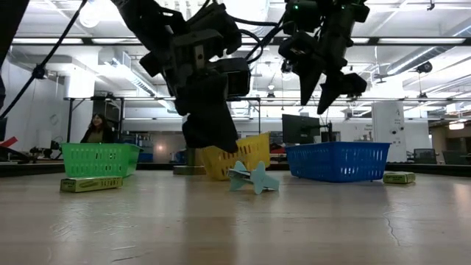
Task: Pick and place Stapler, Stapler remover, tape
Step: Put the light blue staple remover into the blue basket
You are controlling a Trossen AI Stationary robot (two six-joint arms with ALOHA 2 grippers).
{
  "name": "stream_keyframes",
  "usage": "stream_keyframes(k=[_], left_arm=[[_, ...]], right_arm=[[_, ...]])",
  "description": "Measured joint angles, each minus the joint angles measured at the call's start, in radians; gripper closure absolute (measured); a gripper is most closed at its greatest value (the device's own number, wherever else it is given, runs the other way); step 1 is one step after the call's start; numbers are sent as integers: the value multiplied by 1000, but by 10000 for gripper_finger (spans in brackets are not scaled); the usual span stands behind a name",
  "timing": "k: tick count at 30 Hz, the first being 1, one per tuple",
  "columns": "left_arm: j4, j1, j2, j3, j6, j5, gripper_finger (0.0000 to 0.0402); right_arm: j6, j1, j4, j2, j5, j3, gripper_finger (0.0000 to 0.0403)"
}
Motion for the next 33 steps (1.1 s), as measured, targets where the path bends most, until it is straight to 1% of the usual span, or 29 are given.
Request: stream_keyframes(k=[4, 9, 13, 15, 18, 20, 22, 24, 26, 29, 33], left_arm=[[4, -1, 5, 7, 6, -6, 293], [3, -7, 6, 9, 49, -27, 293], [-15, -10, -10, 9, 76, 26, 293], [-37, -14, -39, 9, 58, 26, 293], [-46, -19, -91, 9, 66, -24, 293], [-50, -28, -127, 9, 94, -97, 293], [-50, -49, -165, 9, 142, -191, 293], [-45, -78, -187, 10, 169, -255, 294], [-48, -99, -187, 10, 167, -268, 294], [-60, -122, -166, 9, 125, -279, 294], [-55, -142, -134, 4, 108, -354, 294]], right_arm=[[1, 0, -1, 0, 2, 6, 209], [3, 0, 0, 0, 2, 8, 207], [6, 0, 0, 0, 1, 8, 209], [8, 0, 1, 0, 0, 8, 211], [8, 0, 1, 0, 0, 8, 211], [8, -1, 2, 0, 0, 8, 211], [1, -1, 3, 0, 1, 8, 213], [-10, -1, 3, 0, 5, 8, 215], [-18, 0, 4, 0, 23, 8, 216], [-25, 0, 4, 0, 51, 8, 220], [-34, 0, 7, 0, 77, 7, 223]])
